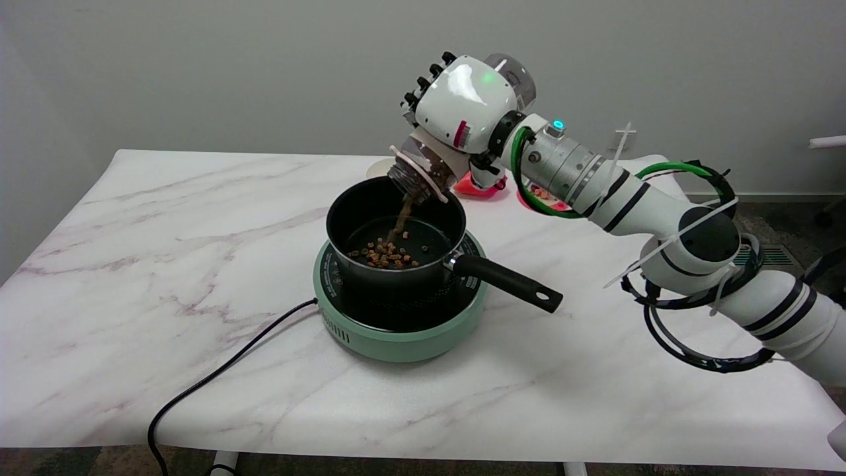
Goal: Pour the contents of the bottle into the soup pot.
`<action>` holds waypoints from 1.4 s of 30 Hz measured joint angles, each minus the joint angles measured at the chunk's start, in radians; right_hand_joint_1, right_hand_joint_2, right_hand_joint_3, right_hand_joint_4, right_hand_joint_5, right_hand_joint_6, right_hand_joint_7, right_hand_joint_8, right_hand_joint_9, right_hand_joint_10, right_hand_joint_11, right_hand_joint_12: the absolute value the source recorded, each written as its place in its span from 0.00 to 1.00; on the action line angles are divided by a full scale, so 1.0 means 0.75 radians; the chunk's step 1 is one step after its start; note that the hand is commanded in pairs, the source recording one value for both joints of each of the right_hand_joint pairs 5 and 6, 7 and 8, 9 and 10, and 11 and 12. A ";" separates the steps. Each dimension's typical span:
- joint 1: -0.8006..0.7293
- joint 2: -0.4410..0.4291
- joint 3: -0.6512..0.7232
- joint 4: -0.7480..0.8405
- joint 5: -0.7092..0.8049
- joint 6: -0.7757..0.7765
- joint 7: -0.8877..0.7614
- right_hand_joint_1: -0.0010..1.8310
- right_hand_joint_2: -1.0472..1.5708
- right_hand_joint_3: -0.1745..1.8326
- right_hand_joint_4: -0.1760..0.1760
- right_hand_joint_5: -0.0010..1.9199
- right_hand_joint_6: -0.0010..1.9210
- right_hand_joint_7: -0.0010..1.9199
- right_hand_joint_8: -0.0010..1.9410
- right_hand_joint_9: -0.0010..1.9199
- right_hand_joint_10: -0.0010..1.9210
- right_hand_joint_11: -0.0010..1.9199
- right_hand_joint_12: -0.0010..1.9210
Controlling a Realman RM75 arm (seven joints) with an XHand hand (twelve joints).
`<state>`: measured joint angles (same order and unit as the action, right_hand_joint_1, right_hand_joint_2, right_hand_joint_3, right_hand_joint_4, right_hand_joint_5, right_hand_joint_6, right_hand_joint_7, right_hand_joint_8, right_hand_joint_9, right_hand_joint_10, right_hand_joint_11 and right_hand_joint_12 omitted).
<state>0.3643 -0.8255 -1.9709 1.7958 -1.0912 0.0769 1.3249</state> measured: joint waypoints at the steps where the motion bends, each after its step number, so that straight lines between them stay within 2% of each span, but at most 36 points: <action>1: 0.009 0.005 -0.008 0.000 -0.012 0.005 -0.002 0.83 0.62 0.42 0.50 0.81 0.81 0.83 0.82 0.59 0.59 0.56 0.56; 42: 0.347 0.159 -0.205 -0.105 -0.168 0.147 -0.010 0.82 0.62 0.43 0.50 0.82 0.82 0.83 0.82 0.58 0.58 0.56 0.56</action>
<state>0.6245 -0.7062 -2.1250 1.7174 -1.2175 0.1871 1.3171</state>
